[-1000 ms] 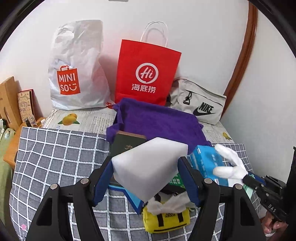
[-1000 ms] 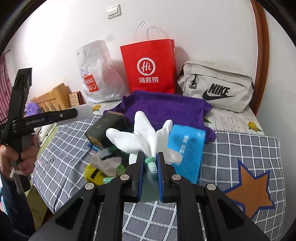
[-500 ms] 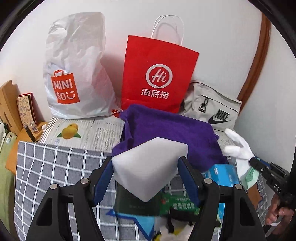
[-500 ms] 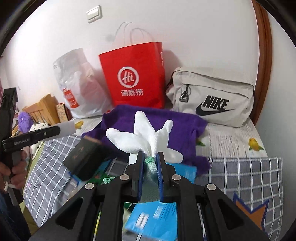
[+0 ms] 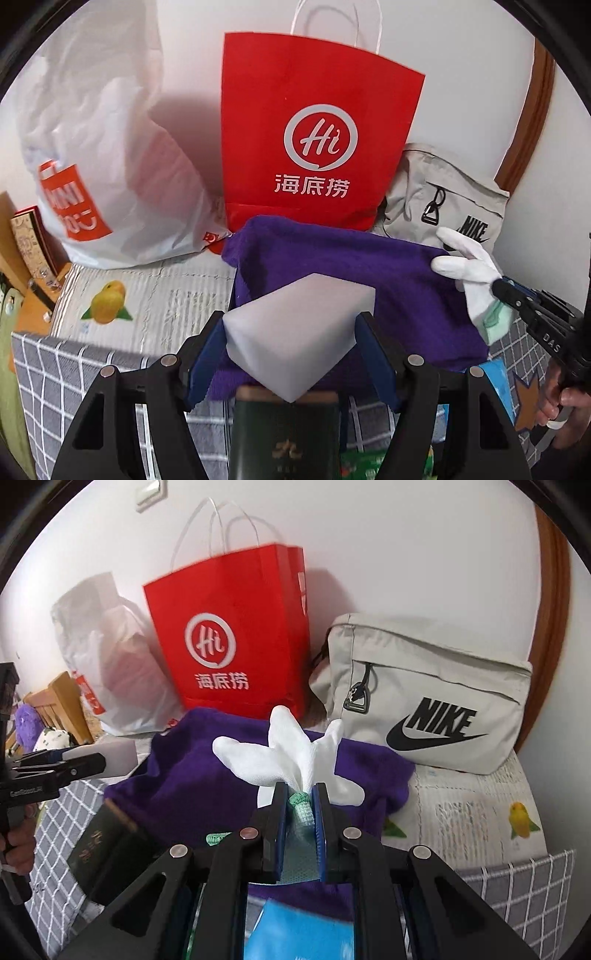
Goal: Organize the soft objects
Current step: 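Carry the glove in the right gripper while the left carries the sponge toward the purple towel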
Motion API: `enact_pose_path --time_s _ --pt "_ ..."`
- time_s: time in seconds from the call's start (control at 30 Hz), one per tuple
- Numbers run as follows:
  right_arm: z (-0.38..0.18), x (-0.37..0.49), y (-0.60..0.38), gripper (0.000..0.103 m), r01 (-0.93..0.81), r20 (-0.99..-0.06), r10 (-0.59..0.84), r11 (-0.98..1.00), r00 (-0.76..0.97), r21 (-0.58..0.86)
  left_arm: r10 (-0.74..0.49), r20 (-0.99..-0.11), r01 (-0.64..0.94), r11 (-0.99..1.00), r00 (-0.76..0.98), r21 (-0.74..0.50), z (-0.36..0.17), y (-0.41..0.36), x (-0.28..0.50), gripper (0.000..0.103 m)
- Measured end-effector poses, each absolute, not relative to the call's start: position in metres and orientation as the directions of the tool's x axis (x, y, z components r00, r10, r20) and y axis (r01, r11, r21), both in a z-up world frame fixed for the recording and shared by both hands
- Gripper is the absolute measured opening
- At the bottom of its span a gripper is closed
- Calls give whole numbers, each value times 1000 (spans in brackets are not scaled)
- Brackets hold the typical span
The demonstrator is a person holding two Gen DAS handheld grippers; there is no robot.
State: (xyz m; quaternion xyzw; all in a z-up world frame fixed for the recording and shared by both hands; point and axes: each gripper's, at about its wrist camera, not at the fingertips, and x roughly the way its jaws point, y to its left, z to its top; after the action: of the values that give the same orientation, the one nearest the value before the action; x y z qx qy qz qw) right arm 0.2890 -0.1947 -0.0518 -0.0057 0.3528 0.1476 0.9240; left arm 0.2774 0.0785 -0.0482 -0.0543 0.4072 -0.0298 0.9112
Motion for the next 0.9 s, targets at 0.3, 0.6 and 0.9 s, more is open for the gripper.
enact_pose_path --time_s 0.3,0.6,0.9 --pt "-99 334 -194 14 -258 -748 220 964 626 67 -88 -776 -9 993 624 -119 -70 83 317 69" --pt "-107 341 -207 45 -245 -783 231 964 578 103 -58 -801 -23 996 595 -89 -83 77 355 69" --pt "-94 327 -208 58 -263 -760 269 955 592 133 -7 -827 -54 997 562 -46 -95 72 393 69"
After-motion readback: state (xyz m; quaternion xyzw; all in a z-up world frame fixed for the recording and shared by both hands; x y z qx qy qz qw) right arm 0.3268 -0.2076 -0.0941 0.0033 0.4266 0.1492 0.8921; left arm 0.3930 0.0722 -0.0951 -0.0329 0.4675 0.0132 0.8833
